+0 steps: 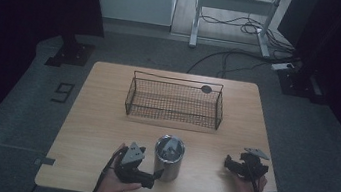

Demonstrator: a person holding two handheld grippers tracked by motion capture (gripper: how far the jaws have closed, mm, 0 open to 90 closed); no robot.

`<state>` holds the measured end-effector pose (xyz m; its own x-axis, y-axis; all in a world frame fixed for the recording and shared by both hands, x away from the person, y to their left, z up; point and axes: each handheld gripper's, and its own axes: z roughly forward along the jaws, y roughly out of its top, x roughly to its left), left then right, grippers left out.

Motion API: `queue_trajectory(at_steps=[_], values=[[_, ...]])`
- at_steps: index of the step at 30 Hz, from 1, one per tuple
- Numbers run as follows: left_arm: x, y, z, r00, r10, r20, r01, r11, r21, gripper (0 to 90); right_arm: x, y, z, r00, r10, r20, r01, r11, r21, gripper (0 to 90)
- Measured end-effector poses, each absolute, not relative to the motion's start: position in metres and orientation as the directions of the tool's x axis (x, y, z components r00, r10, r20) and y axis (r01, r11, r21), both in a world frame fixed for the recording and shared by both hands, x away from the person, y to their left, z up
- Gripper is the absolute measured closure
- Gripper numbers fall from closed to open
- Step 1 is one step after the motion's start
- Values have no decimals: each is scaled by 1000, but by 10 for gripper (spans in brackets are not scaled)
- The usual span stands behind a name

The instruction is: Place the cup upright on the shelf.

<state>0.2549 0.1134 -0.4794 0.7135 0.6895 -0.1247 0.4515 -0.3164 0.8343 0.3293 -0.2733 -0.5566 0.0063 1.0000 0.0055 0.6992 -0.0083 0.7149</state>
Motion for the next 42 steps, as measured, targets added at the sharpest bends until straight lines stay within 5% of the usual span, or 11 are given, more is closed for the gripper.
queue_trajectory(at_steps=[42], values=[[282, 62, -485, 742, 669, -48, 412, -397, 820, 28, 329, -273, -556, 9, 1000, 7, 699, -11, 715, 4]])
